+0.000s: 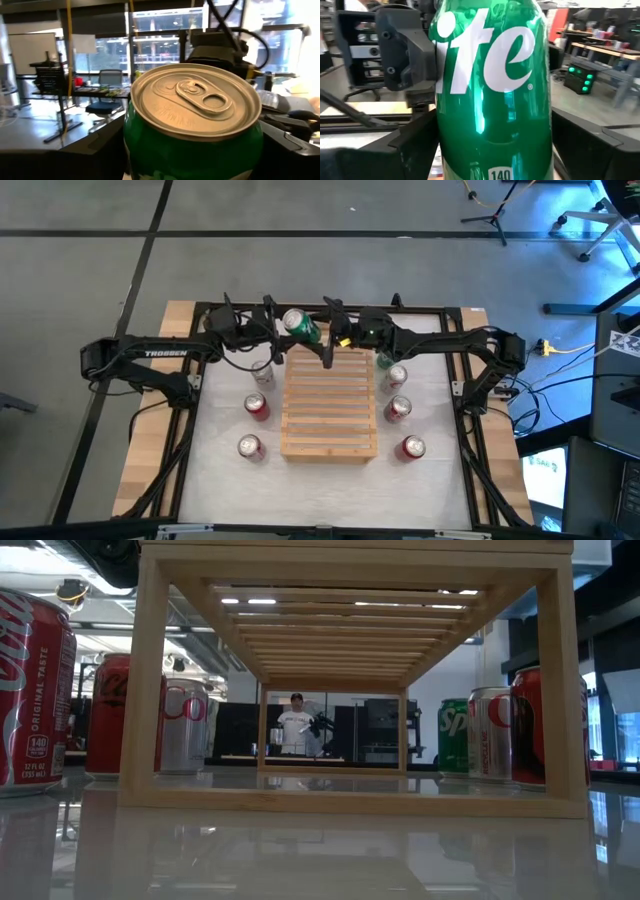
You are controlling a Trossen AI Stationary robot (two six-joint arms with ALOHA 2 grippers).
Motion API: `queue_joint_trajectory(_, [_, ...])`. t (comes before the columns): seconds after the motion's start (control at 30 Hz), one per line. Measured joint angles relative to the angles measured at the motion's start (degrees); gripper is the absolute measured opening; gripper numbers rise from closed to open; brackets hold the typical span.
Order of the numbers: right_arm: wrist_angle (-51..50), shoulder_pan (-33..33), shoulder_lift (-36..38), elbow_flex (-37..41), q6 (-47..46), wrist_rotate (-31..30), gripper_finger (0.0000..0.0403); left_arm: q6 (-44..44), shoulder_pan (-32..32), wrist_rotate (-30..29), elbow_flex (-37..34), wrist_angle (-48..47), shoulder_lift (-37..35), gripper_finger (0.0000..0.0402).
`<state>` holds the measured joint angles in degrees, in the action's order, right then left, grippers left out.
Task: Place canned beverage on shelf
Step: Put the left green soda can on the shelf
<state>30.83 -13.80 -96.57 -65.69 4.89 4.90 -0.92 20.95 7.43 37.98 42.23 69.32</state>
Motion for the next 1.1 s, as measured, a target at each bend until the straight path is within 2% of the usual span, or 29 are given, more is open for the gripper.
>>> queue_joint_trajectory(0.33, [-0.37, -0.10, 0.39, -0.02, -0.18, -0.26, 0.0354, -0.05, 2.00, 0.83, 0.00, -1.93, 0.00, 0.0288])
queue_joint_trajectory(0.57, [-10.36, -0.15, 4.05, -0.09, -0.18, -0.24, 0.0354, -0.24, 3.55, 0.89, 0.00, -4.41, 0.00, 0.0288])
queue_joint_trajectory(0.83, [-16.23, -0.15, 6.97, -0.07, -0.16, -0.21, 0.0354, -0.46, 4.61, 0.85, 0.00, -6.76, 0.00, 0.0288])
queue_joint_trajectory(1.1, [-19.43, -0.15, 7.06, -0.04, -0.14, -5.88, 0.0354, -0.44, 4.59, 0.62, 0.00, -10.67, 1.81, 0.0288])
